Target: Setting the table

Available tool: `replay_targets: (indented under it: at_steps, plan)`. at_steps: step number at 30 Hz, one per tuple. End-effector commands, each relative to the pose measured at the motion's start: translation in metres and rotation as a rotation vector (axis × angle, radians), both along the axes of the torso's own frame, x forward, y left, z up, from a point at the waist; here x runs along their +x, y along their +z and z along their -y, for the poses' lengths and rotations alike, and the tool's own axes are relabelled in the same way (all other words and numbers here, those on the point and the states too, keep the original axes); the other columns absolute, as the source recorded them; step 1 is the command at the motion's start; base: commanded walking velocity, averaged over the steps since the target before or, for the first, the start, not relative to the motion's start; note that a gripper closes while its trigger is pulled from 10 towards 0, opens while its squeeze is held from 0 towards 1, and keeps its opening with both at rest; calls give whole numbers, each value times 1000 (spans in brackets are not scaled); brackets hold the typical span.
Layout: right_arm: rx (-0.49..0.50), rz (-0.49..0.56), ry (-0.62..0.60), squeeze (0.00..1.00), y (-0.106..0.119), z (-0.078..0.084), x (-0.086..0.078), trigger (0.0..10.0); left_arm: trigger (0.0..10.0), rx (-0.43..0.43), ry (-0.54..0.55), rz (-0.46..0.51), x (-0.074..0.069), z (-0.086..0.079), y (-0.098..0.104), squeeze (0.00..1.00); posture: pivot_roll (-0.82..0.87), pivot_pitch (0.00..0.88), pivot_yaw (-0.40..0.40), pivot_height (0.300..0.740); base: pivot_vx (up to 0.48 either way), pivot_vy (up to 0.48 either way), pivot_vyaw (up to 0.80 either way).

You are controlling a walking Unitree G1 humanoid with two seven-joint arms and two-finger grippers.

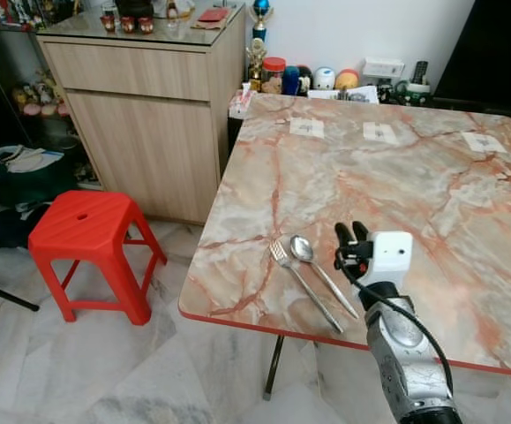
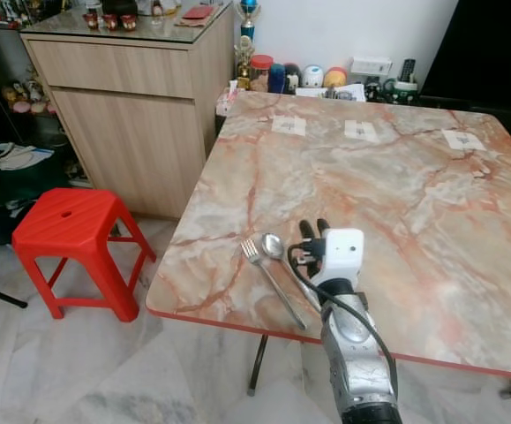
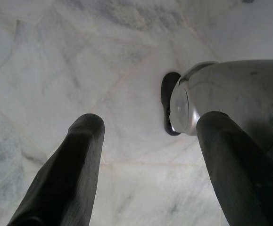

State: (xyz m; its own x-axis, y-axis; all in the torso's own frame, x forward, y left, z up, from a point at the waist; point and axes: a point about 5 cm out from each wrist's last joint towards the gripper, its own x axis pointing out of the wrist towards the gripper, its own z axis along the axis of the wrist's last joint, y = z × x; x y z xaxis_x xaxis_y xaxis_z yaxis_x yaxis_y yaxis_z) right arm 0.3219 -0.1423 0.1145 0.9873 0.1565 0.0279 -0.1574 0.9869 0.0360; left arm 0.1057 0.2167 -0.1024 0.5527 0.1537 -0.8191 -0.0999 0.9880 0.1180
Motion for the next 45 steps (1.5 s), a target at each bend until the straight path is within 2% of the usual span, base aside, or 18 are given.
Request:
replay_targets:
  at_steps: [1, 3, 4, 5, 6, 8, 13, 18, 30, 45]
  plan:
    - [-17, -27, 23, 1000, -1, 1, 3, 10000, 10000, -6, -4, -29, -6, 2, -2, 0, 48, 81, -37, 740, 0, 0, 0]
    - [-12, -39, 36, 1000, -1, 2, 4, 10000, 10000, -6, -4, -29, -6, 2, -2, 0, 47, 82, -38, 740, 0, 0, 0]
    - [-37, -90, 84, 184, -5, 2, 6, 10000, 10000, -6, -4, -29, -6, 1, -2, 0, 46, 82, -37, 740, 0, 0, 0]
    - [-37, -90, 84, 184, -5, 2, 6, 10000, 10000, -6, -4, -29, -6, 1, -2, 0, 46, 82, -37, 740, 0, 0, 0]
    - [-62, -135, 123, 0, -11, 3, 7, 10000, 10000, -7, -4, -30, -6, 1, -2, 0, 46, 82, -37, 740, 0, 0, 0]
    - [-99, -176, 129, 0, -17, 7, 9, 10000, 10000, -8, -5, -32, -6, 1, -2, 0, 47, 84, -36, 740, 0, 0, 0]
    - [-43, -226, 171, 0, -19, 5, 15, 10000, 10000, -9, -5, -32, -6, 1, -2, 0, 49, 87, -32, 740, 0, 0, 0]
    - [-33, -275, 198, 0, -21, 2, 19, 10000, 10000, -6, -5, -31, -6, 0, -2, 0, 58, 96, -31, 740, 0, 0, 0]
    - [-57, -313, 219, 0, -27, 7, 20, 10000, 10000, -1, -8, -34, -6, -1, -2, 0, 60, 106, -28, 740, 0, 0, 0]
    - [-49, -329, 252, 0, -30, 3, 23, 10000, 10000, 6, -20, -34, -6, -1, -2, 0, 66, 99, -22, 740, 0, 0, 0]
